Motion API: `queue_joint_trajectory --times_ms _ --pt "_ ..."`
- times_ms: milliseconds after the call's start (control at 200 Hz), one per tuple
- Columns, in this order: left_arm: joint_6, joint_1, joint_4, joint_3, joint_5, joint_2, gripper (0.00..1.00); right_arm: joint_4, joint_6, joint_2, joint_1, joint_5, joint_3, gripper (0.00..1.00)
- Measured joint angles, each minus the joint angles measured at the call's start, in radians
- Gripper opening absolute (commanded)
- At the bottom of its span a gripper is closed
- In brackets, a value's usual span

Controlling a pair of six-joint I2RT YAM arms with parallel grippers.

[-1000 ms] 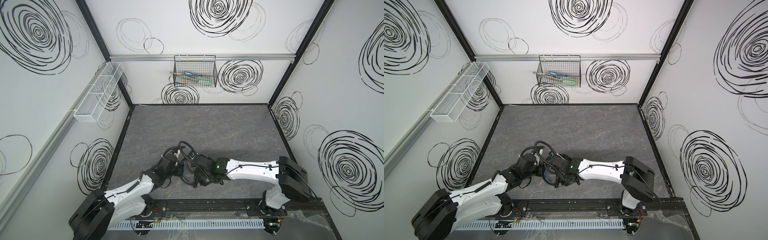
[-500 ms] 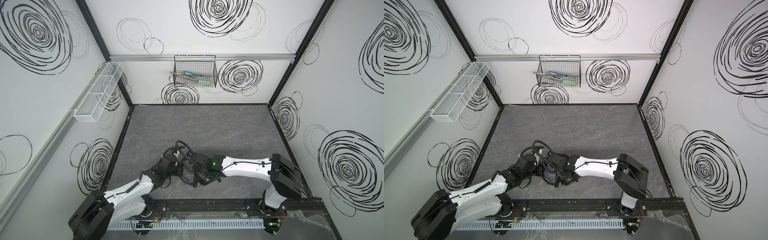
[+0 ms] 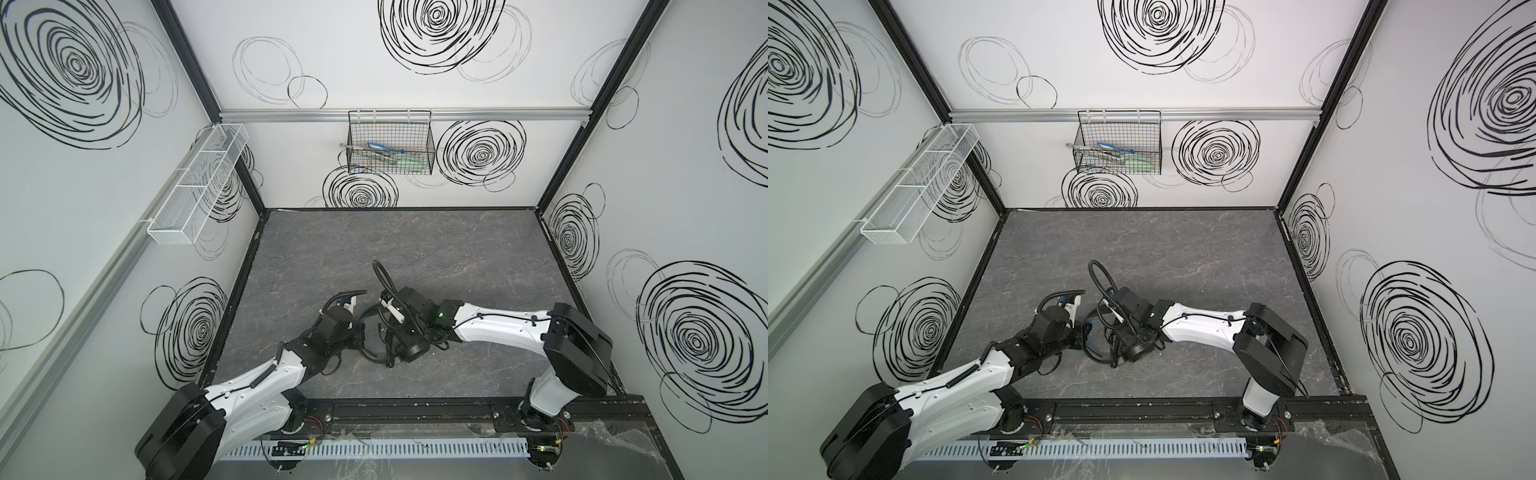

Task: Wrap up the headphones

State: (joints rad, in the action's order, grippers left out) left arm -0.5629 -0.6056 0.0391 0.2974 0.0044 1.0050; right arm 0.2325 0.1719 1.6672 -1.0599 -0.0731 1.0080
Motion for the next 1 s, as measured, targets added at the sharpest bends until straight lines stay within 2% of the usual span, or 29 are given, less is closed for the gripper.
queue_joint_trajectory --times_ms 115,225,320,455,735,1001 --pt "-0.003 0.008 -0.008 0.0 -0.011 0.0 0.0 -0.001 0.003 0.038 0.0 -0.005 0.034 0.51" --pt "-0.006 0.019 -0.012 0.0 -0.021 0.0 0.0 -0.001 0.004 0.065 -0.004 -0.031 0.063 0.58" --pt "-0.009 0.025 -0.012 0.0 -0.024 0.001 0.0 -0.001 0.006 0.077 -0.021 -0.066 0.073 0.69" --pt "-0.009 0.029 -0.007 0.0 -0.023 0.001 0.0 -0.002 0.005 0.085 -0.049 -0.127 0.074 0.77" --pt "-0.005 0.039 0.018 0.0 -0.01 0.001 0.0 0.023 -0.001 0.077 -0.092 -0.256 0.076 0.83" --pt "-0.005 0.052 0.073 0.005 0.021 0.001 0.0 0.072 -0.024 0.005 -0.1 -0.308 0.076 0.89"
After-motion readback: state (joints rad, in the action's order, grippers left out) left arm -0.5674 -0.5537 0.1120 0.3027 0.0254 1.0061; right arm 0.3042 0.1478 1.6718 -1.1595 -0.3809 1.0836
